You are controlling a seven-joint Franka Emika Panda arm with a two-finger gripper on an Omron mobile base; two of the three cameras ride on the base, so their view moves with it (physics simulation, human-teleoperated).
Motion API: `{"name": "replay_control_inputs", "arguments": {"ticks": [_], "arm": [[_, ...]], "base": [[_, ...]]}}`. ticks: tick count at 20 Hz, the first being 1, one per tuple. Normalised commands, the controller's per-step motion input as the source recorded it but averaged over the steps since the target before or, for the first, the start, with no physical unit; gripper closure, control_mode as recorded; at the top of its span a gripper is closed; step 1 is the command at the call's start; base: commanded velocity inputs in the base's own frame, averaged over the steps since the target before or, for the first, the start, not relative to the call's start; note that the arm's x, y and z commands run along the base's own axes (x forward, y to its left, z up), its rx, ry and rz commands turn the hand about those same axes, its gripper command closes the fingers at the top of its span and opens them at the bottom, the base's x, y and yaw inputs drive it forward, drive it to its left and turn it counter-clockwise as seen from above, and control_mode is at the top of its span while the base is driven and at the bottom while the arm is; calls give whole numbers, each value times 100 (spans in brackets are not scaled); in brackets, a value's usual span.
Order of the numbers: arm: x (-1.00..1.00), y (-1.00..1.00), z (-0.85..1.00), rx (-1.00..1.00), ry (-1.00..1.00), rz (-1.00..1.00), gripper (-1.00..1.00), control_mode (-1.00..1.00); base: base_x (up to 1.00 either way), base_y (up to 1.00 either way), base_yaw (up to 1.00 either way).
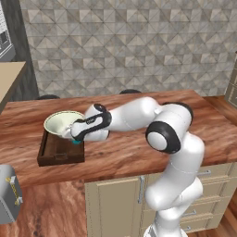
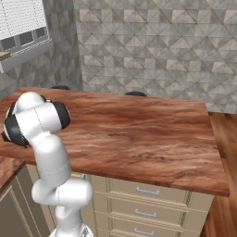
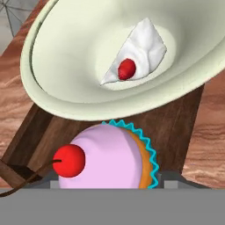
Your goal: Place the bowl with cake and the cupcake onto the tray.
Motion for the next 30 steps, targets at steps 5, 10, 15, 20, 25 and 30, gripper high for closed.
{"name": "replay_control_inputs", "arguments": {"ticks": [5,10,15,20,25,30], "arm": [[0,36,-13,0,0,2,100,-100],[0,29,-32,0,0,2,100,-100],[1,14,-39,0,0,0,100,-100],[0,3,-23,0,0,0,100,-100],[0,3,-9,0,0,0,-100,-100],[0,0,0,0,0,0,-100,-100]], "base": [[0,0,0],[0,0,0],[0,0,0],[0,0,0],[0,0,0],[0,0,0]]}}
